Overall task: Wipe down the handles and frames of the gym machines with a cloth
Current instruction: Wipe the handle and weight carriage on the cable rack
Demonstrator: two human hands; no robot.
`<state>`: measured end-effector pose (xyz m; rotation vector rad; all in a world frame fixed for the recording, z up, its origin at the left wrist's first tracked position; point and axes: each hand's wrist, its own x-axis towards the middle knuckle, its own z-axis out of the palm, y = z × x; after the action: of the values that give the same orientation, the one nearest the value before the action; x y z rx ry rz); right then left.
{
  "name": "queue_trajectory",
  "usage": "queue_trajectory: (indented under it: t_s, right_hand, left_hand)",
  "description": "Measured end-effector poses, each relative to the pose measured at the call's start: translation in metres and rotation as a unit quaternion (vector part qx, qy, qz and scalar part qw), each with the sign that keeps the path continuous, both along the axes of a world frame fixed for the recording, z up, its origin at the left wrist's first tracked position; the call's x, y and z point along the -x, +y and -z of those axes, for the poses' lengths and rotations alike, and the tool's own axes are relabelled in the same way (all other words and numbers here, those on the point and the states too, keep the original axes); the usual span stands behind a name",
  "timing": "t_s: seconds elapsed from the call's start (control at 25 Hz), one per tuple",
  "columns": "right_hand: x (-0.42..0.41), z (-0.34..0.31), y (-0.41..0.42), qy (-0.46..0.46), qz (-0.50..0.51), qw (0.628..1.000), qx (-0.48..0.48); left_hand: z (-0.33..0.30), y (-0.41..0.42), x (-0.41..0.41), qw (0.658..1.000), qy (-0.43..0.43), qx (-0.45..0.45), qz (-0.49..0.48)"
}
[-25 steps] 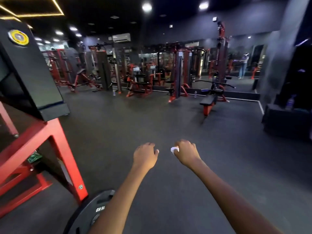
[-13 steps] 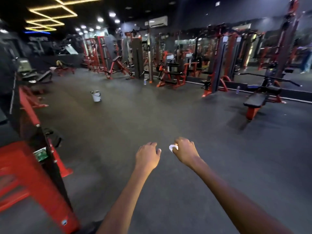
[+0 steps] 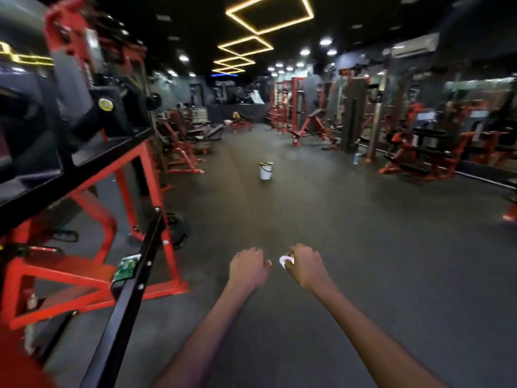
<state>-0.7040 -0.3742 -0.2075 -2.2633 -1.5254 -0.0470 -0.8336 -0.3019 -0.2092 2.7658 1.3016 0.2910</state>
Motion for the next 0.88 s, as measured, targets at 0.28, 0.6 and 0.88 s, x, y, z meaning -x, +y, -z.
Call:
queue_trajectory:
  t_s: [0.28, 0.6, 0.88]
  right_hand:
    - [-0.104, -0.008, 0.209, 0.036, -0.115, 0.992, -0.030]
    - [-0.200, -0.037, 0.474, 0.005, -0.180, 0.983, -0.024]
    - [-0.263, -0.038, 0.690, 0.027, -0.212, 0.976, -0.033]
  left_hand:
    - [-0.001, 0.179, -0.086, 0.992, -0.007, -0.016, -0.122]
    - [-0.025, 0.427, -0.177, 0.982, -0.037, -0.033, -0.180]
    - [-0.022, 0.623, -0.233, 0.974, -0.011, -0.026, -0.223]
